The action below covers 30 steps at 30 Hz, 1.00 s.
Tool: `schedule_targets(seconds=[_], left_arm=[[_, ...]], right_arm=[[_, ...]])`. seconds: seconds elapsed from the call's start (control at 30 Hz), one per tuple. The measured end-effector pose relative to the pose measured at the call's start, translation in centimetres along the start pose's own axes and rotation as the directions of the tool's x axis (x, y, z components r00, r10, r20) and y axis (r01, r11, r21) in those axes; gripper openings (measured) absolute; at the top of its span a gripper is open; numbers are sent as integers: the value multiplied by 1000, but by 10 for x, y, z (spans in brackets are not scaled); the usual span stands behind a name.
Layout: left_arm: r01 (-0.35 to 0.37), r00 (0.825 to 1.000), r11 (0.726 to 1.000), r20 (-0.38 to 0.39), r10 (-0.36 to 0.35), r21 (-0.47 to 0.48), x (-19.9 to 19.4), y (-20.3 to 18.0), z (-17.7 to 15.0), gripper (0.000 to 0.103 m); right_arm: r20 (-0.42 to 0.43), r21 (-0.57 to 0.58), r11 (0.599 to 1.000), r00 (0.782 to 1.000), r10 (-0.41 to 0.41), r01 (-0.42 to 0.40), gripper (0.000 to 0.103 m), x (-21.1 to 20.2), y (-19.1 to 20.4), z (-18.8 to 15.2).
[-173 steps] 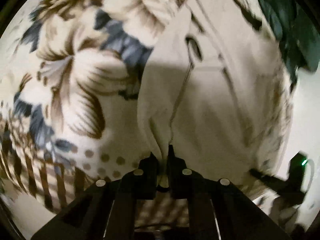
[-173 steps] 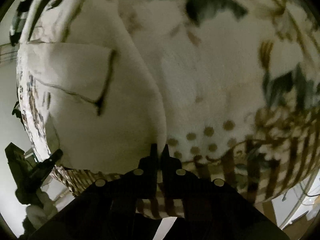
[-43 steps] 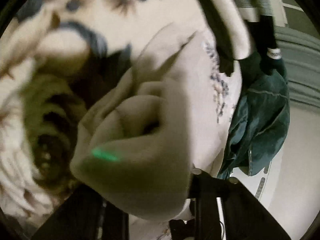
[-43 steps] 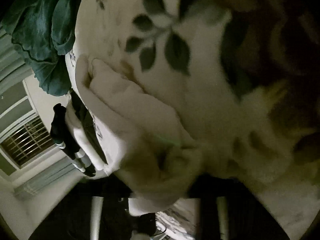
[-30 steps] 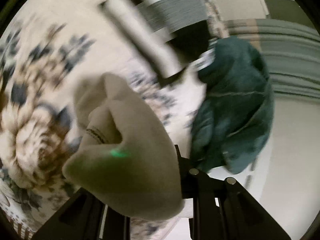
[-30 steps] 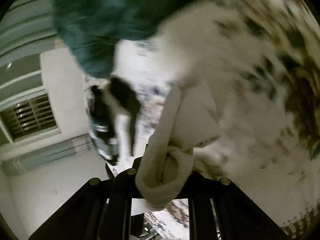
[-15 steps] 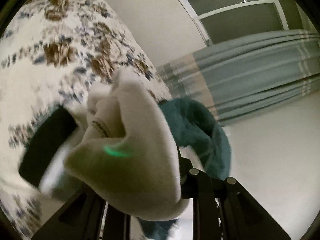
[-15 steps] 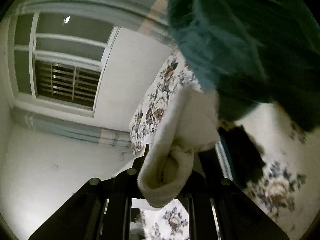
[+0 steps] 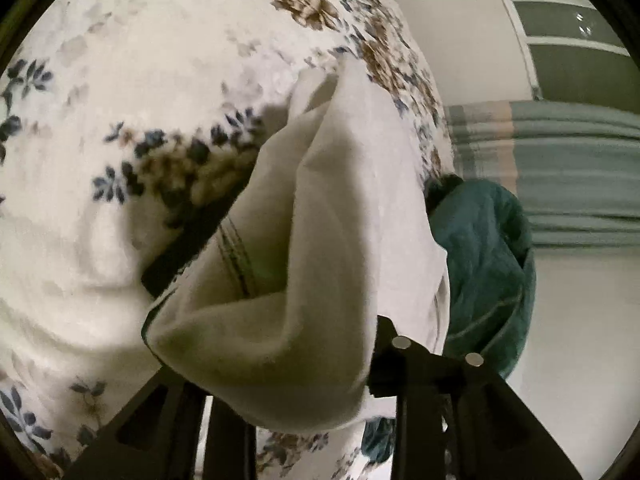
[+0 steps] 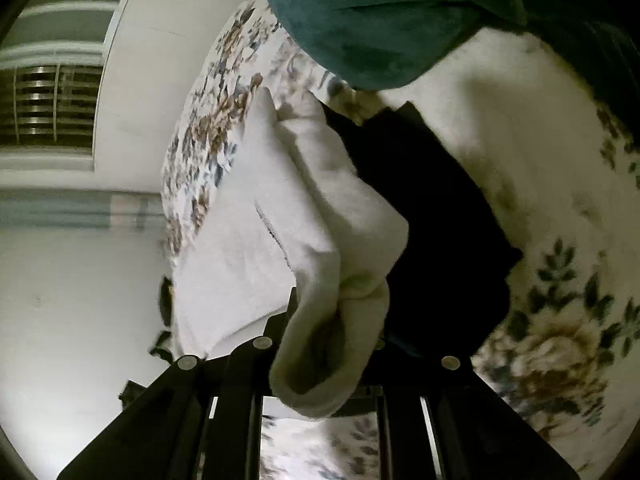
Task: Fold small clothes
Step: 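Lower the folded shirt onto the striped clothes stack and open both grippers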
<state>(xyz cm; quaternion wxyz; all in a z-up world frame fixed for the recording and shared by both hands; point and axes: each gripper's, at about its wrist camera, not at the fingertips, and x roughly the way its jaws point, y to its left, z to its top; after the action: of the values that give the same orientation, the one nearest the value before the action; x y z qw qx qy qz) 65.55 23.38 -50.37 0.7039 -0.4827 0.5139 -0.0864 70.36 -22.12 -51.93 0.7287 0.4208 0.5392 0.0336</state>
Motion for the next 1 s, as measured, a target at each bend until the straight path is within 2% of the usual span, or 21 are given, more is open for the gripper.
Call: schedule_targets(seconds=[0.07, 0.1, 0.13, 0.17, 0.27, 0.3, 0.33, 0.37, 0.43, 0.47, 0.5, 0.53, 0.6, 0.77, 0.9, 1.0], left_arm=[[-68, 998, 995, 14, 67, 68, -11, -11, -7, 42], [-135, 990, 983, 43, 131, 123, -18, -19, -10, 61], [-227, 973, 956, 84, 215, 187, -28, -30, -12, 83], [-296, 954, 925, 121, 274, 237, -34, -39, -15, 89], [-453, 889, 808, 253, 381, 376, -50, -64, -35, 94], [-497, 866, 768, 290, 407, 404, -53, -71, -42, 97], [-537, 842, 728, 330, 427, 427, -57, -77, -50, 100], [-570, 820, 695, 363, 443, 438, -59, -82, -53, 101], [-624, 780, 635, 407, 475, 455, -63, -91, -64, 103], [-643, 765, 613, 418, 490, 458, -65, -93, -69, 103], [-651, 759, 600, 420, 498, 466, -67, -97, -72, 103], [-650, 760, 591, 418, 497, 479, -73, -104, -81, 103], [-670, 742, 569, 444, 502, 477, -81, -112, -90, 103], [-684, 729, 538, 492, 475, 494, -122, -146, -138, 103], [-674, 738, 513, 512, 439, 531, -165, -171, -189, 103], [-667, 743, 505, 528, 410, 547, -196, -186, -224, 103]], right_arm=[[3, -93, 993, 997, -75, 75, 30, -2, 5, -12], [18, -167, 975, 989, -149, 150, 40, -7, 11, -17], [30, -222, 954, 980, -198, 200, 40, -9, 12, -29], [53, -283, 921, 964, -262, 266, 42, -14, 16, -36], [144, -408, 815, 910, -388, 412, 63, -31, 33, -54], [182, -434, 779, 891, -415, 452, 76, -37, 39, -61], [217, -450, 750, 874, -435, 485, 94, -43, 45, -67], [243, -461, 726, 860, -449, 510, 102, -47, 50, -73], [276, -470, 693, 837, -473, 547, 103, -57, 60, -84], [286, -471, 684, 830, -478, 557, 103, -65, 65, -89], [296, -469, 680, 826, -480, 563, 103, -71, 70, -93], [310, -466, 678, 822, -478, 569, 103, -82, 76, -99], [343, -466, 667, 814, -469, 581, 103, -104, 93, -115], [437, -461, 645, 788, -433, 610, 103, -176, 127, -160], [501, -462, 633, 772, -392, 622, 103, -242, 148, -204], [548, -466, 625, 759, -353, 627, 103, -301, 161, -242]])
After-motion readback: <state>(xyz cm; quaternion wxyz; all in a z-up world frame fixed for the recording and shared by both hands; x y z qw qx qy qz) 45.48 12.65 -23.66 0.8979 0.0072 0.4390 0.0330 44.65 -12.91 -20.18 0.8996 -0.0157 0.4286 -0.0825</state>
